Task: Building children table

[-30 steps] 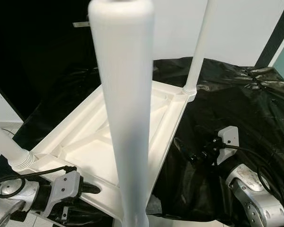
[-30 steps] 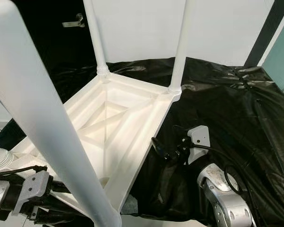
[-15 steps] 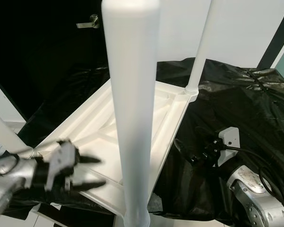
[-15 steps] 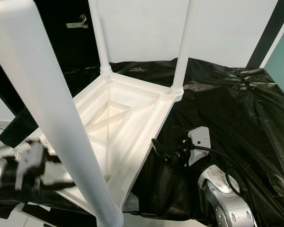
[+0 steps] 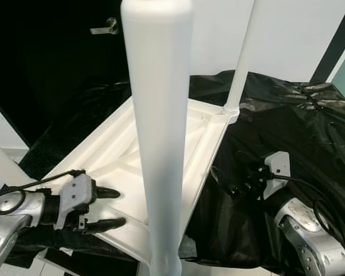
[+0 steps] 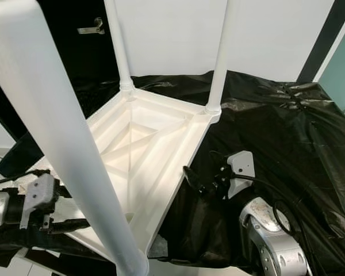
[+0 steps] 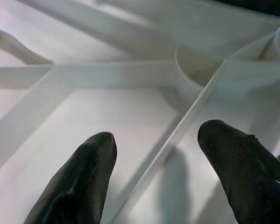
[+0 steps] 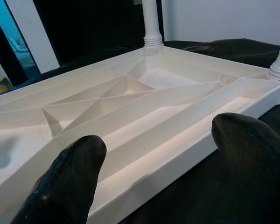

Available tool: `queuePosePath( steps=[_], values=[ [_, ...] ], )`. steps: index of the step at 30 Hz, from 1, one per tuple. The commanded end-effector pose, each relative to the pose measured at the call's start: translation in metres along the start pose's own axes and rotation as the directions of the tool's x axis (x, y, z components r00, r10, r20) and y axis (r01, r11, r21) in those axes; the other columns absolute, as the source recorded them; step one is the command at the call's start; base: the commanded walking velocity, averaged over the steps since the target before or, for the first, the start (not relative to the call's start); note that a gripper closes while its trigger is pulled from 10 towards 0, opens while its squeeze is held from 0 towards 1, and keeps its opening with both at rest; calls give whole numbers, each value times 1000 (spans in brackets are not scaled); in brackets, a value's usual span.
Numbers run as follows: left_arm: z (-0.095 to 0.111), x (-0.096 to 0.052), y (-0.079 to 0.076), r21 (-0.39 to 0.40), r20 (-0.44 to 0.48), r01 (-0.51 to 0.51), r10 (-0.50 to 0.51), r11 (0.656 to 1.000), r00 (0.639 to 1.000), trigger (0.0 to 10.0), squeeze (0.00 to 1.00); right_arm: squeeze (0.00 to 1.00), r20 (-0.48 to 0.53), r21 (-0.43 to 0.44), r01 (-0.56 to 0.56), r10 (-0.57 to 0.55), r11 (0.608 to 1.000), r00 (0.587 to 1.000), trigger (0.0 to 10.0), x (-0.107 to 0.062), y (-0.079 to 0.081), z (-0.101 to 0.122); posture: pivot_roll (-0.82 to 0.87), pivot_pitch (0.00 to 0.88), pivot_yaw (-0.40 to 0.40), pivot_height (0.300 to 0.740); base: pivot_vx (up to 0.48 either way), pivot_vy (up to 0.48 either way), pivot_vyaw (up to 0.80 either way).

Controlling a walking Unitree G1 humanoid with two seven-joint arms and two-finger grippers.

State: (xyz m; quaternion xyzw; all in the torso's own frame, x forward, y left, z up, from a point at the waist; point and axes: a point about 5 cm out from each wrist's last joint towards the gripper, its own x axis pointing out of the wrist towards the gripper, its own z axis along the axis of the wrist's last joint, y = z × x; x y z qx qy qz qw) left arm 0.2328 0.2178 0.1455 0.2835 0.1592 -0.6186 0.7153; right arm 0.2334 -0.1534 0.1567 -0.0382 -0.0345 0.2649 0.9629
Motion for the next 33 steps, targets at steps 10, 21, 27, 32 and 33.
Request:
queuePosePath(
  steps=[10,21,27,32,33],
  values=[
    [-10,14,15,11,-107,-72,72,997,992,10000,0,0,-10,2,7,-7,1000,1000,10000,-1,1,-1,7,0,6,740,0,0,0],
    [-24,12,17,-14,-204,-71,67,997,977,8431,0,0,-9,2,11,-11,1000,1000,10000,-1,1,-1,9,0,13,740,0,0,0],
    [-27,13,19,-45,-198,-116,105,992,975,0,0,0,-10,5,6,-6,1000,1000,10000,1,2,-3,18,0,9,740,0,0,0],
    [-24,16,22,-58,-172,-156,144,986,975,0,0,0,-8,2,0,0,1000,1000,10000,3,2,-2,19,0,5,740,0,0,0],
    [-24,16,22,-58,-172,-156,144,986,975,0,0,0,-8,2,0,0,1000,1000,10000,3,2,-2,19,0,5,740,0,0,0]
  ],
)
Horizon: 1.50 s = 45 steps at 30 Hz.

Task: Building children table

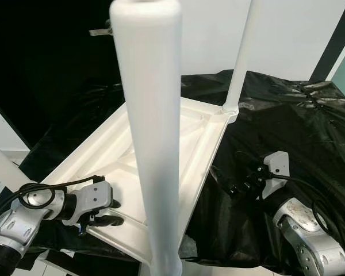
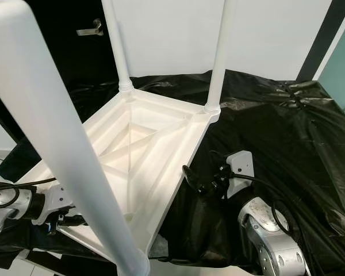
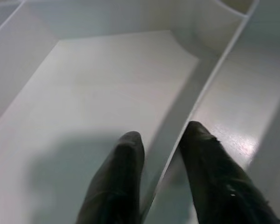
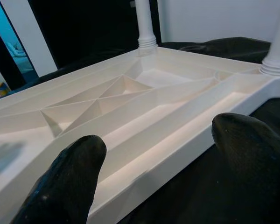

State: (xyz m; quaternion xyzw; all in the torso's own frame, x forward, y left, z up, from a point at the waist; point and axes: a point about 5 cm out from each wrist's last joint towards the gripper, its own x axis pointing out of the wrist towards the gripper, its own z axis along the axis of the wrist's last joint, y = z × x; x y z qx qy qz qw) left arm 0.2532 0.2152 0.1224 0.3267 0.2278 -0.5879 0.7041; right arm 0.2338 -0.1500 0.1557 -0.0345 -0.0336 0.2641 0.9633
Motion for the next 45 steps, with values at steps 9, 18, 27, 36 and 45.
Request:
queuePosePath(
  steps=[9,18,27,36,45],
  values=[
    [3,2,12,-84,39,-212,216,974,976,0,0,0,0,-6,3,-3,1000,1000,10000,3,-3,0,17,0,5,740,0,0,0],
    [14,16,30,-155,57,-404,416,902,907,0,0,0,-22,20,221,-221,975,975,10000,-1,-14,-11,5,0,9,740,0,0,0],
    [11,21,42,-212,-1,-538,550,816,835,471,0,0,-16,17,287,-287,958,958,10000,-4,-15,-16,-9,0,21,740,0,0,0],
    [27,26,40,-350,121,-489,556,799,822,10000,1000,0,2,30,269,-269,963,963,10000,-26,-14,-18,-19,0,21,740,0,0,0],
    [54,14,28,-367,360,-374,501,852,787,10000,0,0,-21,23,167,-167,986,986,10000,-42,-1,-21,-26,0,25,740,0,0,0]
  ],
)
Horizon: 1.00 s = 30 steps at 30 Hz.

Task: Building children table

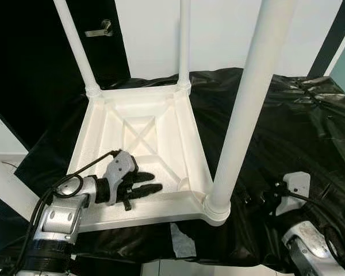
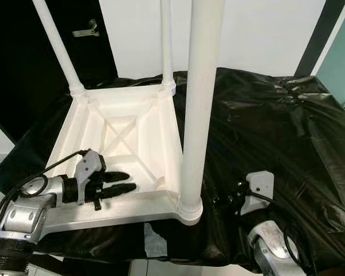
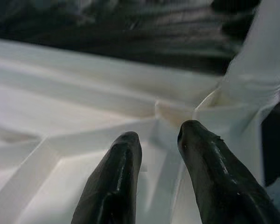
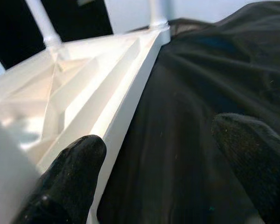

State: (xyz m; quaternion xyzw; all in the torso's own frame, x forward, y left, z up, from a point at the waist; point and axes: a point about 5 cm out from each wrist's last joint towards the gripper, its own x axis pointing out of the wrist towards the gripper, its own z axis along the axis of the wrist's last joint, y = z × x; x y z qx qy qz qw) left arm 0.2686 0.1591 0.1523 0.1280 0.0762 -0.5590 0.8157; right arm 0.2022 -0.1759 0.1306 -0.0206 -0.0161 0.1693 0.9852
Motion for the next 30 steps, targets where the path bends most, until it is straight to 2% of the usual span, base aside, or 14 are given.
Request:
queuePosePath(
  steps=[1,4,8,9,11,13,14,16,17,18,19,23,25,30],
  values=[
    [1,-8,14,-39,14,-299,300,953,954,10000,0,0,1,-17,-52,52,999,999,10000,-4,3,1,-25,0,26,740,0,0,0],
    [2,-12,15,-83,21,-293,296,953,955,10000,0,0,-26,-14,-106,105,994,994,10000,-11,4,-2,-28,0,31,740,0,0,0],
    [2,-14,14,-93,20,-288,291,953,956,10000,0,0,-40,-19,-135,134,991,990,10000,-14,3,-2,-29,0,33,740,0,0,0],
    [5,-17,12,-135,47,-265,273,955,961,10000,1000,1000,-56,-21,-176,174,984,983,10000,-18,3,-3,-32,0,37,740,0,0,0],
    [5,-17,12,-135,47,-265,273,955,961,10000,1000,1000,-56,-21,-176,174,984,983,10000,-18,3,-3,-32,0,37,740,0,0,0],
    [8,-22,6,-148,75,-234,247,961,966,10000,1000,1000,-82,-33,-247,243,969,966,10000,-22,3,-1,-28,0,39,740,0,0,0],
    [10,-24,3,-134,82,-227,239,965,968,10000,1000,910,-95,-20,-299,296,954,951,10000,-23,6,0,-21,0,38,740,0,0,0],
    [10,-24,3,-134,82,-227,239,965,968,10000,1000,910,-95,-20,-299,296,954,951,10000,-23,6,0,-21,0,38,740,0,0,0],
    [9,-25,1,-123,71,-230,239,966,968,10000,0,0,-102,-7,-344,341,939,934,10000,-23,8,1,-19,0,37,740,0,0,0],
    [9,-25,1,-123,71,-230,239,966,968,10000,0,0,-102,-7,-344,341,939,934,10000,-23,8,1,-19,0,37,740,0,0,0],
    [10,-28,-4,-123,59,-212,221,969,974,10000,0,0,-119,6,-439,436,899,892,10000,-23,15,2,-4,0,38,740,0,0,0],
    [11,-29,-5,-134,54,-205,214,969,975,10000,0,0,-127,14,-467,465,884,876,10000,-24,16,2,-2,0,35,740,0,0,0],
    [10,-33,-5,-134,38,-219,226,966,973,10000,0,0,-141,29,-525,523,851,840,10000,-25,19,3,1,0,34,740,0,0,0],
    [10,-37,-6,-139,18,-254,259,957,966,10000,0,0,-157,47,-592,591,805,791,10000,-28,24,6,5,0,25,740,0,0,0]
  ],
)
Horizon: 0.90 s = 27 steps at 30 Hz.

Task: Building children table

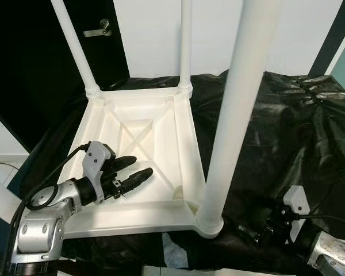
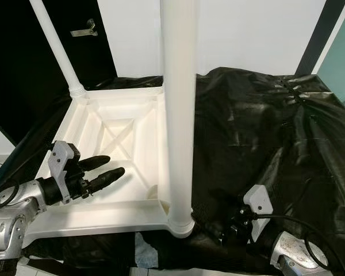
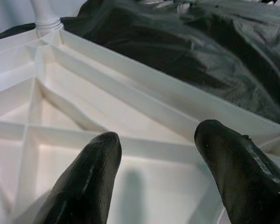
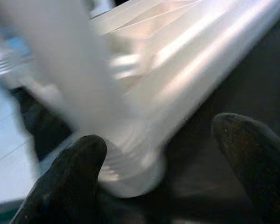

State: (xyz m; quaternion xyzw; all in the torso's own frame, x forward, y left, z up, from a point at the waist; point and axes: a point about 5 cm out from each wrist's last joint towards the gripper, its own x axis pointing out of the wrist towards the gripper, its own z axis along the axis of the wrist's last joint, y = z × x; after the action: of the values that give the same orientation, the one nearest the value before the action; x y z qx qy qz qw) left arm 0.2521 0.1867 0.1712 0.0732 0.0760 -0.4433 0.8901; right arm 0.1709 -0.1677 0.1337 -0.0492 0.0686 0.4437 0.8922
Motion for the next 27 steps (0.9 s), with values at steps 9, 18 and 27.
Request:
queuePosePath(
  steps=[9,18,27],
  values=[
    [-2,-14,-18,-19,-9,101,-102,995,995,10000,0,0,-41,-12,-133,132,991,990,10000,-4,3,3,7,2,21,740,0,0,0],
    [-1,-16,-31,-38,-2,206,-206,978,979,10000,0,0,-1,-60,-147,148,987,989,10000,15,-2,9,17,0,19,740,0,0,0],
    [-4,1,-40,-49,25,198,-197,979,980,10000,0,0,59,-131,-159,167,979,984,10000,48,-8,16,27,0,15,740,0,0,0]
  ],
)
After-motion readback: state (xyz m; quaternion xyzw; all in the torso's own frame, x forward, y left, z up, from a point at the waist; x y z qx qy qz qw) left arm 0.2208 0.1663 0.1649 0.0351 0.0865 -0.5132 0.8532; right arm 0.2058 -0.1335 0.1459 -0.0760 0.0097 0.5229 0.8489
